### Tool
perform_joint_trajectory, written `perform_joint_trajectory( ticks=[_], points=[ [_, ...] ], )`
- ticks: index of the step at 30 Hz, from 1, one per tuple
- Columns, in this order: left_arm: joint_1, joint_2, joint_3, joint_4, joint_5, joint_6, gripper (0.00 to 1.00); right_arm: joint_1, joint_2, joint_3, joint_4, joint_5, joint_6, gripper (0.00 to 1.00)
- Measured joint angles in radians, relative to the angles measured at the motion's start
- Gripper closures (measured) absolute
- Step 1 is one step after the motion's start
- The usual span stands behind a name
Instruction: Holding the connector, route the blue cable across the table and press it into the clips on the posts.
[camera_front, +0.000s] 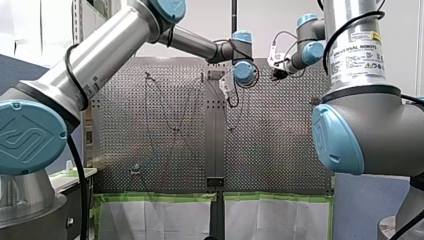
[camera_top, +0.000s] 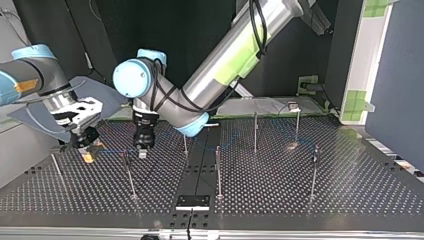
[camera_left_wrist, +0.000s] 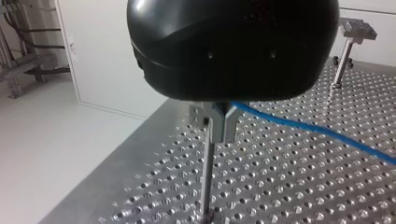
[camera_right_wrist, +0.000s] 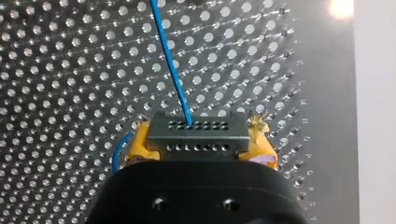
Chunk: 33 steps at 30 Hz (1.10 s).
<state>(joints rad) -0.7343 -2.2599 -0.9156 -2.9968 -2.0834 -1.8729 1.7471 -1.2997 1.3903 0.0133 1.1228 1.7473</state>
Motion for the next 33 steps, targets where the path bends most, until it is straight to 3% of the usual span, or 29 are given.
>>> perform_joint_trajectory(
  ticks=[9, 15, 24, 26, 27, 29, 30, 32, 33],
  points=[
    [0.063, -0.007, 0.011, 0.05, 0.073, 0.0, 1.0, -0.01, 0.011, -0.024, -0.004, -0.027, 0.002, 1.0],
    [0.08, -0.029, 0.019, 0.055, 0.114, 0.0, 1.0, -0.016, 0.028, -0.039, -0.004, -0.031, 0.002, 1.0],
    [0.088, -0.035, 0.02, 0.042, 0.138, -0.001, 0.96, -0.027, 0.035, -0.044, -0.011, -0.032, -0.002, 1.0],
    [0.088, -0.035, 0.02, 0.039, 0.14, -0.002, 0.8, -0.027, 0.036, -0.044, -0.011, -0.032, -0.002, 1.0],
    [0.088, -0.034, 0.02, 0.037, 0.142, -0.002, 0.8, -0.028, 0.036, -0.044, -0.011, -0.032, -0.002, 1.0],
    [0.087, -0.034, 0.02, 0.033, 0.146, -0.004, 0.42, -0.028, 0.037, -0.044, -0.012, -0.032, -0.003, 1.0],
    [0.086, -0.034, 0.02, 0.03, 0.149, -0.006, 0.42, -0.028, 0.037, -0.044, -0.012, -0.032, -0.004, 1.0],
    [0.085, -0.034, 0.02, 0.027, 0.152, -0.009, 0.16, -0.028, 0.037, -0.044, -0.012, -0.032, -0.004, 1.0],
    [0.083, -0.034, 0.02, 0.025, 0.153, -0.01, 0.16, -0.028, 0.037, -0.044, -0.012, -0.032, -0.005, 1.0]
  ],
)
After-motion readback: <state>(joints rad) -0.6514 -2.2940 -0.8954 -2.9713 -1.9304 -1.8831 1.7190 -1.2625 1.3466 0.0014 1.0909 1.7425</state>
